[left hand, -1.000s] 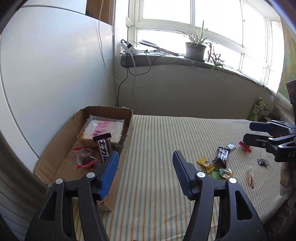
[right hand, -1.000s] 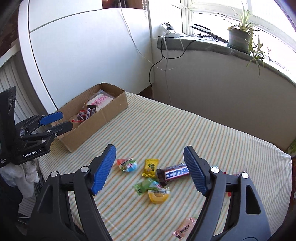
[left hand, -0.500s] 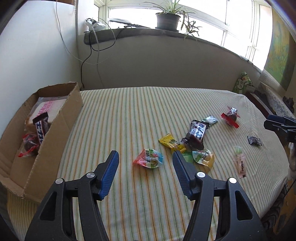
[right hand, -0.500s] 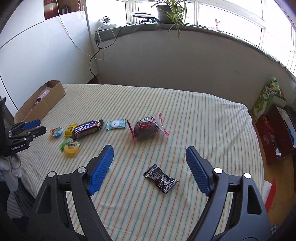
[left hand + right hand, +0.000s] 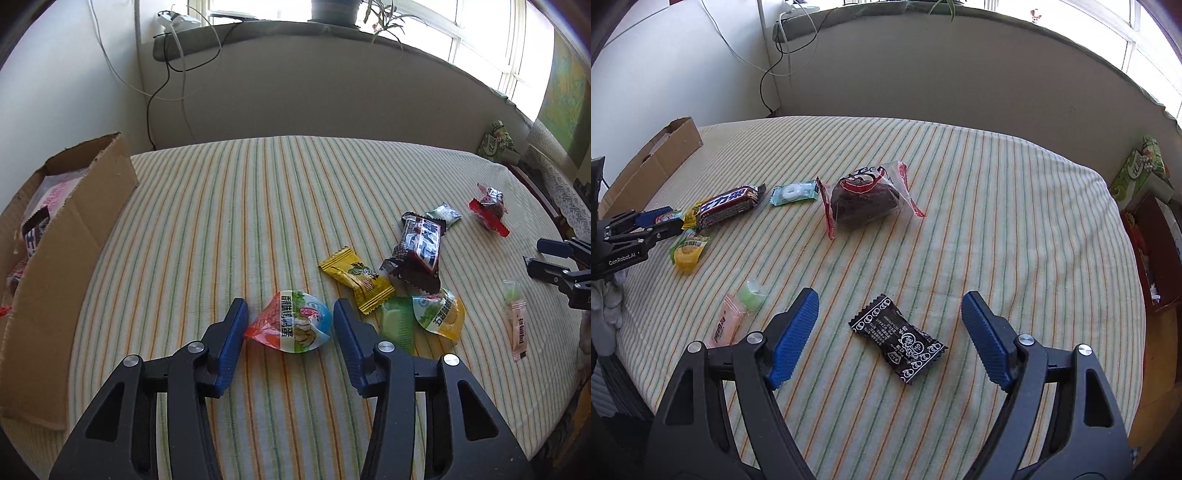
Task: Organize snacks
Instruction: 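Grasp the black packet with the right gripper while the left grasps the round candy, then carry the black packet and round candy to the box and release them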
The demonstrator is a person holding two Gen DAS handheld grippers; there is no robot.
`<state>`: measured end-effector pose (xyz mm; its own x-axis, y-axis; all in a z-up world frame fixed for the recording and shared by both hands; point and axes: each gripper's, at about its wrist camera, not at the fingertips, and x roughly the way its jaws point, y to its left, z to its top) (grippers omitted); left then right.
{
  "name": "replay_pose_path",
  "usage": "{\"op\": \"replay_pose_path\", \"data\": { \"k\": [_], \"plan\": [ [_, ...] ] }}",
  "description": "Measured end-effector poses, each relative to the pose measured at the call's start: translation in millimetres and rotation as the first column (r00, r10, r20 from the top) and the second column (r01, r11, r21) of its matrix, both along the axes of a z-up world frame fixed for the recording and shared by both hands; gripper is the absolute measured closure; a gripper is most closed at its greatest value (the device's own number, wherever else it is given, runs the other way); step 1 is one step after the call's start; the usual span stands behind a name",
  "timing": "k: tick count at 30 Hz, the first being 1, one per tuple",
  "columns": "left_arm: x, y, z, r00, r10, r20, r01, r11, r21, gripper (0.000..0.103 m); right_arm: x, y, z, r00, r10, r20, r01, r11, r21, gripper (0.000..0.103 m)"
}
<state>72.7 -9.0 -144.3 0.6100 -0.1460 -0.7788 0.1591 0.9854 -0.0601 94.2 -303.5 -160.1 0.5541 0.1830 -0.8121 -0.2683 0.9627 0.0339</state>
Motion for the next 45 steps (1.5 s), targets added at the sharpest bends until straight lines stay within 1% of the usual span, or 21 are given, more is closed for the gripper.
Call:
{"op": "replay_pose_path", "data": {
  "k": [2,5,6,7,9,10,12,15,16,17,18,19,20,24,26,27,28,30,35,41,45],
  "plan": [
    [0.7,1.6,-0.2,1.000,0.007,0.002,-0.007,1.000,-0.003,0.062,1.2,1.1,-5.4,1.000,0.001,-0.018,-0.001,1.000,-0.002,0.028],
    [-1.7,1.5,-0.1,1.000,0.011,0.008,-0.011,1.000,0.006,0.065,-2.6,3.6,-7.0,1.000,-0.002,-0.006,0.002,1.000,-0.030,0.034],
    [-2.3,1.5,0.1,1.000,0.012,0.011,-0.012,1.000,0.004,0.065,-2.3,5.5,-7.3,1.000,-0.001,-0.005,0.001,0.999,-0.033,0.038],
    [-2.6,2.0,-0.3,1.000,0.011,0.012,-0.011,1.000,-0.001,0.066,-3.3,4.9,-6.9,1.000,-0.003,-0.004,0.003,0.999,-0.036,0.046],
    [-3.4,4.0,-0.5,1.000,0.015,0.015,-0.015,1.000,-0.009,0.066,-4.3,1.4,-5.6,1.000,-0.011,-0.007,0.011,1.000,-0.023,0.058],
    [-3.0,4.5,-0.5,1.000,0.016,0.015,-0.016,1.000,-0.013,0.067,-5.6,-0.8,-5.3,1.000,-0.015,-0.012,0.015,1.000,-0.014,0.068],
    [-4.0,4.2,-0.7,1.000,0.021,0.017,-0.021,1.000,-0.017,0.067,-6.4,-3.2,-4.6,1.000,-0.023,-0.013,0.023,1.000,-0.012,0.074],
    [-5.1,4.3,-0.9,1.000,0.016,0.021,-0.015,1.000,-0.020,0.067,-8.5,-4.1,-4.1,1.000,-0.010,-0.018,0.010,1.000,-0.008,0.074],
    [-4.5,5.0,-1.2,1.000,0.012,0.020,-0.012,1.000,-0.022,0.068,-9.2,-4.2,-3.2,1.000,-0.004,-0.023,0.003,1.000,-0.010,0.071],
    [-4.9,5.3,-1.2,1.000,0.013,0.019,-0.013,1.000,-0.024,0.068,-9.1,-5.4,-2.2,0.999,0.000,-0.032,0.000,1.000,-0.004,0.066],
    [-5.7,6.6,-1.1,1.000,0.015,0.020,-0.015,1.000,-0.025,0.068,-9.8,-7.5,0.0,0.999,0.005,-0.034,-0.004,1.000,0.015,0.057],
    [-6.2,7.2,-0.8,1.000,0.015,0.022,-0.015,1.000,-0.027,0.068,-11.1,-9.6,3.2,1.000,-0.003,-0.028,0.004,1.000,0.022,0.043],
    [-6.9,7.8,-0.3,1.000,0.017,0.025,-0.016,1.000,-0.027,0.068,-13.6,-11.1,5.3,1.000,-0.009,-0.018,0.009,1.000,0.015,0.037],
    [-12.5,10.9,2.9,0.999,0.015,0.035,-0.013,0.999,-0.030,0.069,-24.5,-11.6,7.5,1.000,0.022,-0.020,-0.022,0.999,-0.028,0.036],
    [-14.3,11.3,3.1,0.999,0.011,0.034,-0.010,0.999,-0.031,0.070,-26.4,-11.0,5.2,0.999,0.029,-0.030,-0.030,0.999,-0.042,0.045],
    [-15.5,12.3,3.4,0.999,0.012,0.035,-0.011,0.999,-0.030,0.070,-26.1,-10.0,2.3,0.999,0.027,-0.038,-0.029,0.998,-0.062,0.060],
    [-17.6,12.9,4.0,0.999,0.011,0.036,-0.010,1.000,-0.030,0.070,-25.7,-9.6,-0.2,0.999,0.028,-0.044,-0.031,0.997,-0.068,0.069],
    [-21.6,13.6,6.8,0.999,0.005,0.045,-0.004,1.000,-0.024,0.070,-25.7,-11.6,0.3,0.999,0.021,-0.040,-0.023,0.999,-0.047,0.075],
    [-32.2,18.9,16.6,0.998,0.016,0.067,-0.014,0.999,-0.036,0.070,-24.0,-17.5,7.1,1.000,-0.006,-0.027,0.007,1.000,0.011,0.076],
    [-45.5,24.0,33.7,0.993,0.033,0.110,-0.028,0.999,-0.043,0.070,-23.7,-10.9,24.9,1.000,0.001,0.014,-0.001,1.000,0.010,0.076],
    [-52.2,32.9,43.8,0.990,0.061,0.130,-0.054,0.997,-0.055,0.070,-22.9,0.8,39.0,0.999,0.027,0.040,-0.028,0.999,0.025,0.076]
  ]
}}
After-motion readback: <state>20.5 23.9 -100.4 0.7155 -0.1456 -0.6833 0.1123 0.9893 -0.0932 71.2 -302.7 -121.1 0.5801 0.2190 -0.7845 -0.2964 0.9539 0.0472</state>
